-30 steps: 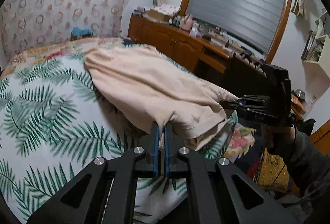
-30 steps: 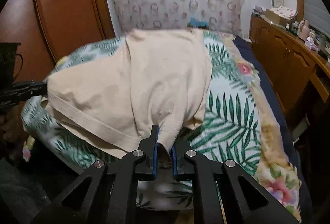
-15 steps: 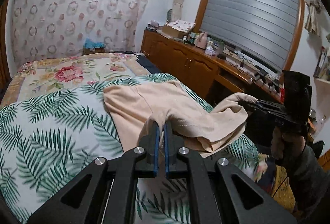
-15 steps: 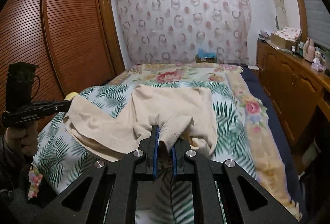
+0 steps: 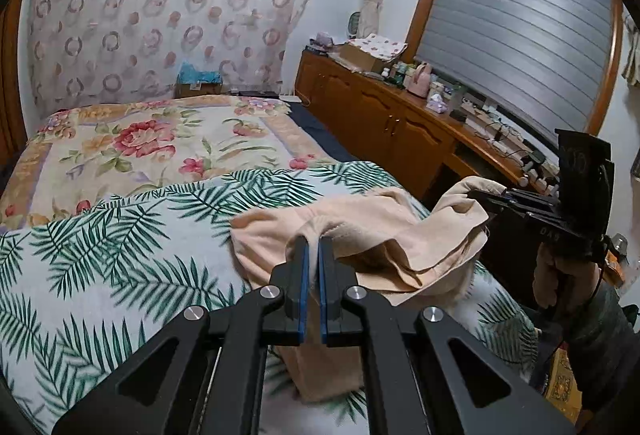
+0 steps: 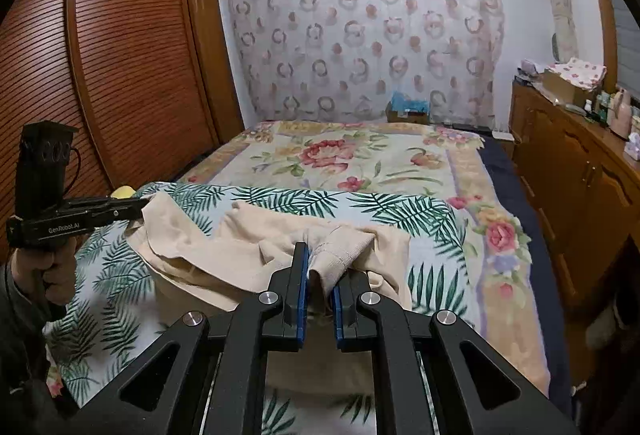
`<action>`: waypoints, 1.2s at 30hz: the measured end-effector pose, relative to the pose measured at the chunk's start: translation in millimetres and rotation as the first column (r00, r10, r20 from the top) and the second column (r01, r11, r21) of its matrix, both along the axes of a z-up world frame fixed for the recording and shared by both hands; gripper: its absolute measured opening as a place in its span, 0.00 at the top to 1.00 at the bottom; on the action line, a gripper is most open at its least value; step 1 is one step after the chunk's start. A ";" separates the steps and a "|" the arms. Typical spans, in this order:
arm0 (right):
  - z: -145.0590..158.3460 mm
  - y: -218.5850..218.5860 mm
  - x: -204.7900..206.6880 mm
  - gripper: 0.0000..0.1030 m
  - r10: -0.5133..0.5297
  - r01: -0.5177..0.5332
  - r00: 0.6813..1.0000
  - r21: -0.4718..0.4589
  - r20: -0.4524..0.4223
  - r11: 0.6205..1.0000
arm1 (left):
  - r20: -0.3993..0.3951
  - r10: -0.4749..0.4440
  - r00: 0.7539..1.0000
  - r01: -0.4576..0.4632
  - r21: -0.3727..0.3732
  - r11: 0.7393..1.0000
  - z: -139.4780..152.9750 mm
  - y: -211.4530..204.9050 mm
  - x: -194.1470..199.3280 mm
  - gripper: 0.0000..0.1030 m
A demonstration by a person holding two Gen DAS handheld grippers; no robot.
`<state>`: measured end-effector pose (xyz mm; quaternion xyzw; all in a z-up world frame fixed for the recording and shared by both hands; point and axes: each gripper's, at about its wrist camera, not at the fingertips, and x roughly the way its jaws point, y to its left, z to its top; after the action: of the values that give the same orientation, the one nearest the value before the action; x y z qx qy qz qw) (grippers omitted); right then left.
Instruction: Fold small clothes
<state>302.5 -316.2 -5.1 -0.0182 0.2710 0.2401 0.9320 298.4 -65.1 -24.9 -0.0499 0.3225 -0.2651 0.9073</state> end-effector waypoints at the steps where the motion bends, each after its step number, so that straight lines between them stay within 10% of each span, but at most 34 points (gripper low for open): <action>1: -0.6 0.5 6.3 0.91 0.000 0.000 1.000 -0.003 -0.006 1.000 | -0.005 0.004 1.000 -0.004 0.002 1.000 -1.0 0.2 6.1 0.95; 14: -4.2 17.1 80.8 0.90 -0.027 0.022 0.995 -0.049 -0.101 0.999 | -0.029 0.086 0.996 -0.084 0.058 0.995 -12.4 7.5 59.6 0.96; 17: 0.3 14.2 86.1 0.72 -0.073 0.067 0.993 -0.060 -0.095 0.996 | -0.051 0.067 0.996 -0.064 0.062 0.996 -21.1 7.1 58.6 0.95; 20: 8.1 5.4 82.0 0.64 -0.108 0.106 0.991 -0.029 -0.081 0.994 | -0.062 0.050 0.997 -0.045 0.068 0.997 -26.5 7.8 53.3 0.57; 24: 12.4 -1.9 62.9 0.60 -0.103 0.102 0.993 -0.016 -0.064 0.995 | -0.097 0.018 0.995 -0.012 0.057 0.998 -32.9 11.9 43.3 0.35; 36: 0.1 8.5 58.9 0.53 -0.009 0.002 0.996 -0.085 -0.091 0.996 | -0.127 -0.005 0.992 0.016 0.084 0.996 -42.6 2.9 48.3 0.29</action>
<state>361.4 -307.7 -5.0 -0.0461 0.3236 0.2264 0.9176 346.8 -62.2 -67.5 -0.0263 0.3905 -0.2522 0.8850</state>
